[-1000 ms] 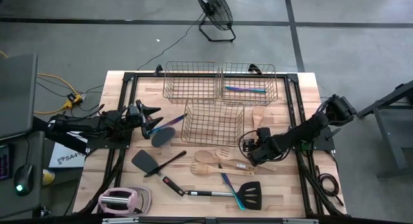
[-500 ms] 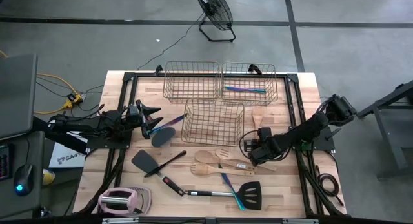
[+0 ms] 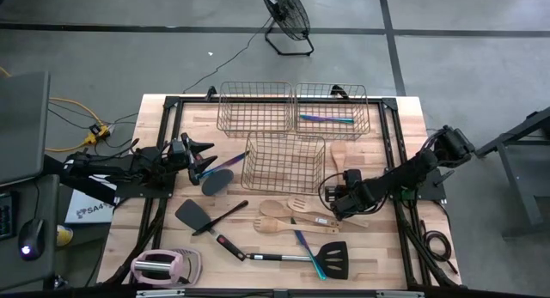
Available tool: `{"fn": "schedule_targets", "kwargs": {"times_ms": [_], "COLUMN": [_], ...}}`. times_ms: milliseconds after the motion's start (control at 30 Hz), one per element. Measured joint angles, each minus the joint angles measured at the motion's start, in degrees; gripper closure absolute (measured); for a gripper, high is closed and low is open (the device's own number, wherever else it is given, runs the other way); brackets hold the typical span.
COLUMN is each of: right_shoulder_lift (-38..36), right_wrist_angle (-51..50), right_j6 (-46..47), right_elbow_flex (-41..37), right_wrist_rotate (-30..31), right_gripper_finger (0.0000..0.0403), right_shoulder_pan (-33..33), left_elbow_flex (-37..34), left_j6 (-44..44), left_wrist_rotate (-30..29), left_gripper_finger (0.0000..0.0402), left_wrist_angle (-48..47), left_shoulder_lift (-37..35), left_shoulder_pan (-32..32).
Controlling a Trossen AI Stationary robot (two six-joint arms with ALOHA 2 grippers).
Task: Pick & Place Kitchen Items
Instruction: Put the wooden spatula into the bottom wire basket
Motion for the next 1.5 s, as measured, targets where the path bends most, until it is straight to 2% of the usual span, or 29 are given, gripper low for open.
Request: {"fn": "schedule_targets", "kwargs": {"times_ms": [100,300,567,933,1333,1500], "right_shoulder_lift": [0.00,0.00,-0.69,-7.10,-9.78,-12.10], "right_wrist_angle": [0.00,-0.08,-0.14,-3.92,-4.66,-4.98], "right_j6": [0.00,0.00,-0.02,-0.81,-5.65,-6.09], "right_elbow_flex": [0.02,0.01,-0.14,-0.43,-0.26,-0.20], "right_wrist_rotate": [0.01,0.01,-0.26,-5.08,-10.18,-10.02], "right_gripper_finger": [0.0311,0.0303,0.0313,0.0313,0.0313,0.0313], "right_shoulder_pan": [0.00,0.00,0.00,0.11,0.07,0.07], "left_elbow_flex": [0.02,0.01,0.01,0.01,0.01,0.01], "left_j6": [0.01,-0.01,-0.01,-0.01,-0.01,0.01], "left_wrist_rotate": [0.00,0.00,0.00,0.00,0.00,0.00], "left_gripper_finger": [0.0171,0.0171,0.0171,0.0171,0.0171,0.0171], "left_wrist_angle": [-0.02,-0.01,0.00,-0.02,0.00,-0.01], "left_shoulder_lift": [0.00,-0.01,-0.02,-0.01,-0.02,-0.01], "left_shoulder_pan": [0.00,0.00,0.00,0.00,0.00,0.00]}}
